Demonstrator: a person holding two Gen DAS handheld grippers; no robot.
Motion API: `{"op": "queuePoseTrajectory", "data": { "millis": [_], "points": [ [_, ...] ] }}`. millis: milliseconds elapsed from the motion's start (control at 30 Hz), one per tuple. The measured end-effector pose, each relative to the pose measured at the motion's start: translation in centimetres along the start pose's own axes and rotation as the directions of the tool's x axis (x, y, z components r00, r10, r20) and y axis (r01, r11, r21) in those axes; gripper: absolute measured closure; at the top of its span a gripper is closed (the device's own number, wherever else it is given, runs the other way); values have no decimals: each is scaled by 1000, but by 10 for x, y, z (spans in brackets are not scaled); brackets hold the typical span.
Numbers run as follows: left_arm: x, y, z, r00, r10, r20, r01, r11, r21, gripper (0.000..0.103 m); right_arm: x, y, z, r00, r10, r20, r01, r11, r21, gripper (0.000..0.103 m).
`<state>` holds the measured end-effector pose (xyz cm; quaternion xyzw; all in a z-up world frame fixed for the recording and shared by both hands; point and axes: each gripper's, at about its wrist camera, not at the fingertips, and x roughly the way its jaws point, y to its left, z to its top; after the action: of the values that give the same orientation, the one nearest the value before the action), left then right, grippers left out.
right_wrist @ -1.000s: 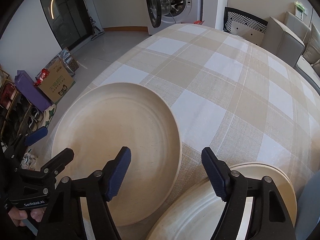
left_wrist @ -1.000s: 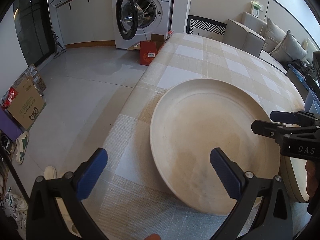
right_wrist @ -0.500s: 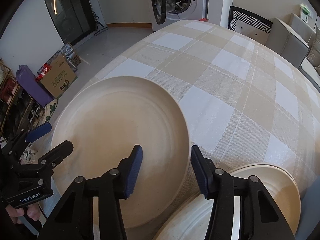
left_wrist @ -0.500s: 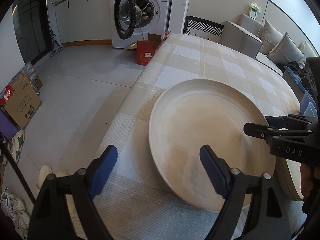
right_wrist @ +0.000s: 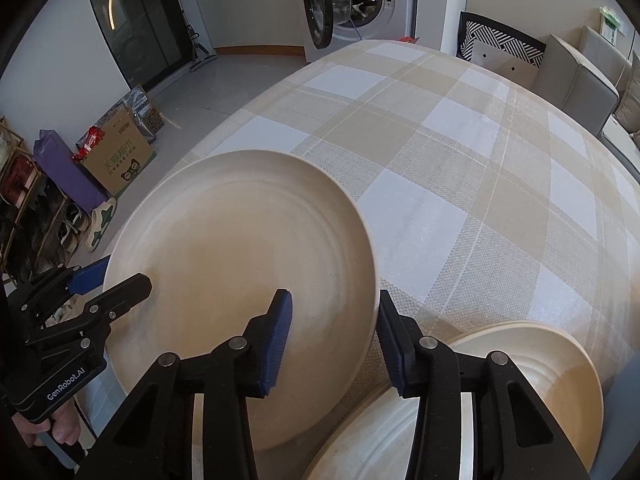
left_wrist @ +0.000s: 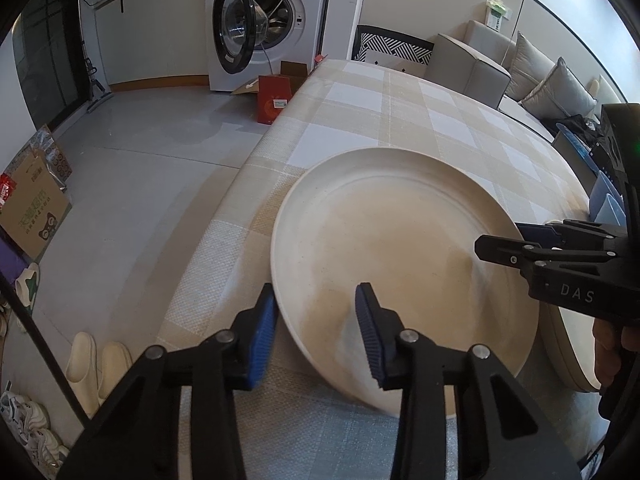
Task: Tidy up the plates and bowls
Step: 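Close the left gripper on the plate rim while the right gripper also closes on it, then lift the cream plate with both grippers and carry it over the placed plate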
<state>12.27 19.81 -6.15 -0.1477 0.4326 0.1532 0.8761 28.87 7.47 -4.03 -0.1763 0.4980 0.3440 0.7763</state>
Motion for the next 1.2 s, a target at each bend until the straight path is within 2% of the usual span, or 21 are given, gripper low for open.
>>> {"op": "queuePoseTrajectory", "data": {
  "millis": [100, 333, 700, 1200],
  "points": [
    [0, 3, 0, 1000, 9, 3, -9, 1000, -8, 72, -1, 0, -2, 1000, -5, 5, 5, 1000, -1, 65],
    [-2, 4, 0, 1000, 27, 12, -27, 1000, -6, 78, -2, 0, -3, 1000, -12, 14, 12, 1000, -1, 69],
    [-9, 10, 0, 999, 38, 24, -38, 999, -13, 78, -3, 4, -2, 1000, -20, 16, 20, 1000, -10, 71],
    [-30, 11, 6, 998, 37, 56, -37, 999, -15, 78, -29, 14, 2, 998, -24, 60, 25, 999, -20, 71]
  ]
}}
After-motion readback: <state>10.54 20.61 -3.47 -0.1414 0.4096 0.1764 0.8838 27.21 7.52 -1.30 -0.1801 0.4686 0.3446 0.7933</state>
